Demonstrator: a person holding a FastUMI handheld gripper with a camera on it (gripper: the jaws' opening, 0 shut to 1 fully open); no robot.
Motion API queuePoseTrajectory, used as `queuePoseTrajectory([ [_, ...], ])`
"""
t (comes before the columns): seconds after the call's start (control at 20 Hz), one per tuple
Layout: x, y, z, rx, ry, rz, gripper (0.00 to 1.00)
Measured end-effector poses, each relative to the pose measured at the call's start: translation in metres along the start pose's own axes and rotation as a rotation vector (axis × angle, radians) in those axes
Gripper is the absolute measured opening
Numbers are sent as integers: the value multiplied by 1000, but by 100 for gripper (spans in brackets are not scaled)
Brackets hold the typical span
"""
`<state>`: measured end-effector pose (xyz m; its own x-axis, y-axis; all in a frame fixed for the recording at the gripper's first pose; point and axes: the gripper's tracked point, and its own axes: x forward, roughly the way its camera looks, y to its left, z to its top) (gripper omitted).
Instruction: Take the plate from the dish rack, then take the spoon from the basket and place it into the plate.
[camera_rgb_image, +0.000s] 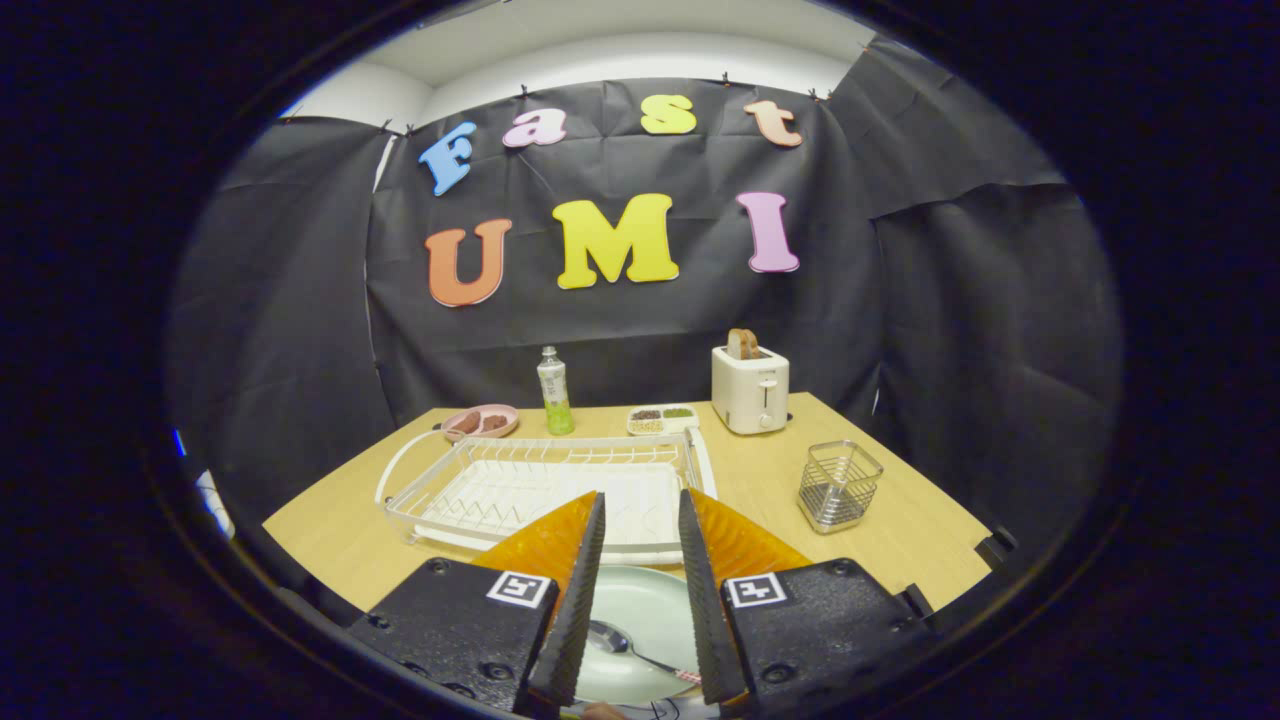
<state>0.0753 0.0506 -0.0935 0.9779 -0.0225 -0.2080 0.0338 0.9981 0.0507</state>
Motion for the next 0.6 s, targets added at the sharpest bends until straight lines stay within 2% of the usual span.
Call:
queuePoseTrajectory([
  [0.1,-4,-4,3,6,-14,0,61],
  [0.25,-10,-13,4,21,-19,-22,100],
  [0.4,-24,-22,7,39,-35,-50,100],
  [0.6,-44,-22,3,36,-38,-48,100],
])
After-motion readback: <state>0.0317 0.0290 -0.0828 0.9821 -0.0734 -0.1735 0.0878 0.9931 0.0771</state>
